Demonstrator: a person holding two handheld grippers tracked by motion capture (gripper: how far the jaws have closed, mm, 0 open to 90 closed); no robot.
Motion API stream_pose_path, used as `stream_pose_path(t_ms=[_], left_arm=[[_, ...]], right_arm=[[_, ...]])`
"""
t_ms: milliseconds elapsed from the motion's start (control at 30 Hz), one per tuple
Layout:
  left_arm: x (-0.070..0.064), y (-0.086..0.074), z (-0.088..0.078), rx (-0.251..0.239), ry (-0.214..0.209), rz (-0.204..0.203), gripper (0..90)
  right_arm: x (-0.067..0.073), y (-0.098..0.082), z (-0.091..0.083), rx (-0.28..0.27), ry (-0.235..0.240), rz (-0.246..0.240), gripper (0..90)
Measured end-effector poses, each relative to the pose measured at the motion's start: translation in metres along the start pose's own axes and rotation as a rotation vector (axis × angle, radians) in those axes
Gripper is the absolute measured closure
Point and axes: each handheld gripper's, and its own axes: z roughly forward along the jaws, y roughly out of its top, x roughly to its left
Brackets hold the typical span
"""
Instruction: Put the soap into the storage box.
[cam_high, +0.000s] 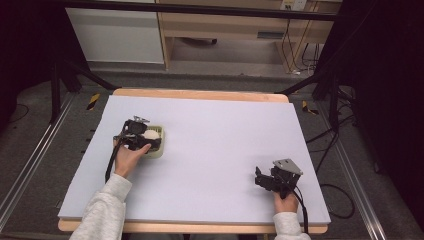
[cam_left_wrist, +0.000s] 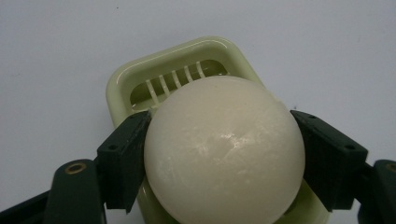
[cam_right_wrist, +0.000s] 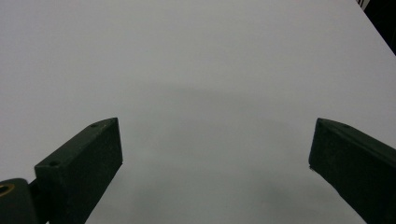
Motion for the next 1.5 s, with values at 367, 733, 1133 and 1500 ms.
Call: stream_pose_path(t_ms=[367, 733, 1133, 1500], left_arm=[[0.000, -0.001, 0.000, -0.004, -0.003, 0.001, 23.7], [-0.002, -0.001, -0.005, -0.020, 0.002, 0.005, 20.7], [-0.010, 0.000, -0.028, -0.084, 0.005, 0.013, 20.1], [-0.019, -0.015, -0.042, -0.127, 0.004, 0.006, 20.9]], right_arm=[[0.001, 0.000, 0.000, -0.001, -0.001, 0.001, 3.2], [0.001, 0.000, 0.000, -0.001, -0.001, 0.000, 3.2], [0.001, 0.000, 0.000, 0.000, -0.002, 0.000, 3.2], [0.000, 0.000, 0.000, 0.002, -0.004, 0.001, 3.2]])
